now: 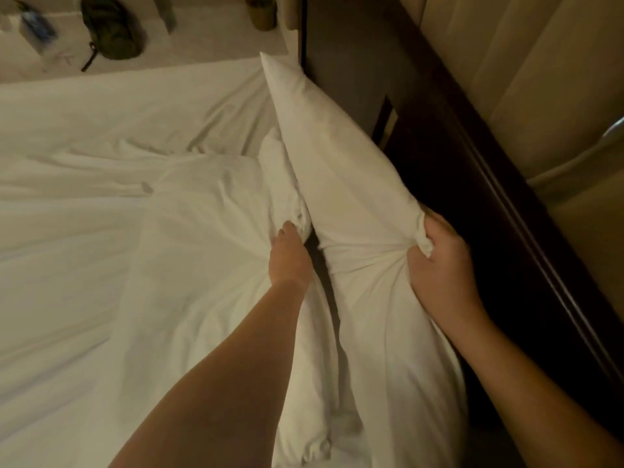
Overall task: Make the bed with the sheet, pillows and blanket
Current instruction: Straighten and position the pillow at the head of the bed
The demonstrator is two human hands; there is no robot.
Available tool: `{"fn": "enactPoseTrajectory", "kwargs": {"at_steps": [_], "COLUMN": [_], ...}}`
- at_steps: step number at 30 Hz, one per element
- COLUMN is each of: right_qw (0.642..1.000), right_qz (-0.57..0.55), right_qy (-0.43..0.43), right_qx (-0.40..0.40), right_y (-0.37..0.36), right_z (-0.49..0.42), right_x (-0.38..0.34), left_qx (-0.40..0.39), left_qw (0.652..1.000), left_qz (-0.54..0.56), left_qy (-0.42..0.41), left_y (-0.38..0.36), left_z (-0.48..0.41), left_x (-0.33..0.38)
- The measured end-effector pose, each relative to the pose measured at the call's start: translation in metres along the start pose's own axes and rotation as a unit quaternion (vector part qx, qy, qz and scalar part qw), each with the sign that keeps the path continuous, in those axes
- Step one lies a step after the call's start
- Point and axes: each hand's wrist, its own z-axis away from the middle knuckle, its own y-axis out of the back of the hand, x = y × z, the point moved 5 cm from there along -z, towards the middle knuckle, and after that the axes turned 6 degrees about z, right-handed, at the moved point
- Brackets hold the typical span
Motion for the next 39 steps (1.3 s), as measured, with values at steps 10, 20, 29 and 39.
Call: {"fn": "enactPoseTrajectory", "kwargs": {"at_steps": [10,20,29,39], "right_qw": [0.998,0.999,1.0,0.997], "right_qz": [-0.02,-0.013,0.013,0.049], "right_qy": [-0.005,0.024,0.0,-0.056], "right_qx": [0.055,0.02,0.027,-0.034], "right_y": [0.014,-0.003,-0.007,-0.031], "right_z": [-0.001,0.002,0.015,0.035], "right_x": [0.004,0.003,0.002,-0.014], "left_qx": [0.023,-0.151,-0.202,-0.105], "left_qw": [0.994,0.966,0.976,0.924], "left_qz": [0.083,0.209,-0.074,0.366], "left_qy": [-0.071,-0.015,-0.032,0.043], "left_y": [-0.007,-0.011,-0.04,0.03], "left_z": [-0.012,-0.014,0.051,0.012], "left_x": [0.06,-0.006,-0.049,0.012]}}
